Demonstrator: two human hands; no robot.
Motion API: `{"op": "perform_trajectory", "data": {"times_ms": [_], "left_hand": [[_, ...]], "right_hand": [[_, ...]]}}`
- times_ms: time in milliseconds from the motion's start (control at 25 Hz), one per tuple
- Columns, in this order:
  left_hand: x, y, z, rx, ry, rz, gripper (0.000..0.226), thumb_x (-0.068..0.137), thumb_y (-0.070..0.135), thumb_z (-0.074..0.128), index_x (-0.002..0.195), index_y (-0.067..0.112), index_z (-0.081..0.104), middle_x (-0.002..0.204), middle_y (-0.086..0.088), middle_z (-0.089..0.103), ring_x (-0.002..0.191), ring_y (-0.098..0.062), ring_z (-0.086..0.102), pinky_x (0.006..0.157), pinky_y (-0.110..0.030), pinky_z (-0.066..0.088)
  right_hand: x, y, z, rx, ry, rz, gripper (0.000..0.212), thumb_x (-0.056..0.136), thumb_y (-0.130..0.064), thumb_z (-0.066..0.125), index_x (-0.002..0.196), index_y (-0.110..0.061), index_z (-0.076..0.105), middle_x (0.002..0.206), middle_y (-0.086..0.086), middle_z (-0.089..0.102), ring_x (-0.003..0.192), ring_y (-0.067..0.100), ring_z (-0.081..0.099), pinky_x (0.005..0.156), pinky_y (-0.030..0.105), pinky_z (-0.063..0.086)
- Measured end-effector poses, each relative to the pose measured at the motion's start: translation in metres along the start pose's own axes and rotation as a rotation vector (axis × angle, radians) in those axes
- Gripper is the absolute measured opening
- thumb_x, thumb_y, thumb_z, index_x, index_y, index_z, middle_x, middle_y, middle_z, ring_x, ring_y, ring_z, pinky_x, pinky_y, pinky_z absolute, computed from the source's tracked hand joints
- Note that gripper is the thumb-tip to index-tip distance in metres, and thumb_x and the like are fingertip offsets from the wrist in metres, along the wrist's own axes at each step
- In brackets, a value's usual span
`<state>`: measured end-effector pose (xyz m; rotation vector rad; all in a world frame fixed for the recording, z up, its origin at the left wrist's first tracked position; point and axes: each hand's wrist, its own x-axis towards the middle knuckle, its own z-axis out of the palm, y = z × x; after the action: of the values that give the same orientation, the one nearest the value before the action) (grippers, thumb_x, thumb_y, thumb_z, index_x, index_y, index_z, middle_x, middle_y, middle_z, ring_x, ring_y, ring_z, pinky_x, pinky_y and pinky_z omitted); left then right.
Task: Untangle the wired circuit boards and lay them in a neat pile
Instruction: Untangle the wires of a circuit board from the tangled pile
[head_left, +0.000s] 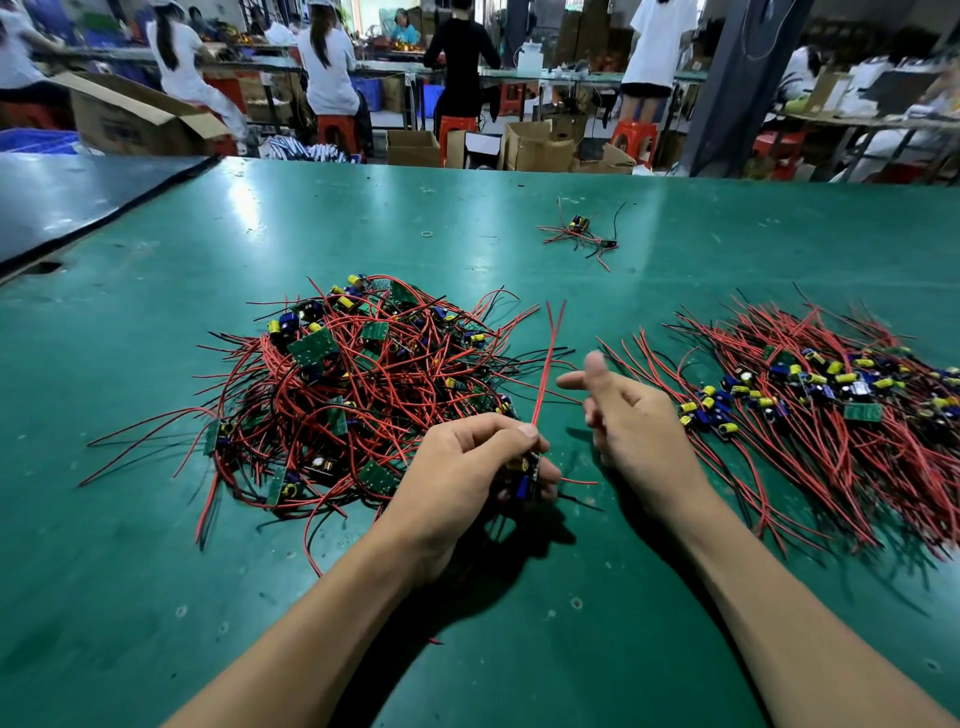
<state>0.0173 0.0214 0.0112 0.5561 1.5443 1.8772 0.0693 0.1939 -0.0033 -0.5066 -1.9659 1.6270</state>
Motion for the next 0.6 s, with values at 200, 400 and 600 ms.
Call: {"op": "perform_trajectory", "data": {"times_ms": [200, 400, 600], "left_hand": [[0.001, 0.007, -0.002, -0.053, 0.119, 0.137, 0.015, 0.097, 0.018, 0.056, 0.086, 0.014, 0.067, 0.091, -0.018, 0.073, 0.080, -0.026, 0.067, 0.071, -0.035, 0.054], [0.004, 0.007, -0.001, -0.155, 0.202, 0.141, 0.012, 0.099, 0.021, 0.053, 0.089, 0.016, 0.058, 0.099, -0.013, 0.075, 0.077, -0.026, 0.065, 0.065, -0.036, 0.055], [0.005, 0.005, -0.002, -0.261, 0.242, 0.070, 0.012, 0.095, 0.021, 0.059, 0.084, 0.017, 0.060, 0.092, -0.007, 0.073, 0.074, -0.017, 0.066, 0.057, -0.027, 0.054]], "right_hand": [[-0.018, -0.009, 0.011, -0.285, -0.060, -0.386, 0.006, 0.087, -0.028, 0.074, 0.089, -0.027, 0.069, 0.070, -0.014, 0.059, 0.058, 0.006, 0.050, 0.056, 0.015, 0.038], [-0.021, -0.006, 0.010, -0.396, -0.193, -0.405, 0.026, 0.075, -0.036, 0.084, 0.089, -0.027, 0.063, 0.070, -0.015, 0.053, 0.054, 0.007, 0.042, 0.054, 0.019, 0.033], [-0.030, -0.006, 0.020, -0.338, -0.164, -0.400, 0.034, 0.082, -0.062, 0.067, 0.080, -0.029, 0.056, 0.065, -0.022, 0.056, 0.053, 0.002, 0.043, 0.052, 0.011, 0.032]]}}
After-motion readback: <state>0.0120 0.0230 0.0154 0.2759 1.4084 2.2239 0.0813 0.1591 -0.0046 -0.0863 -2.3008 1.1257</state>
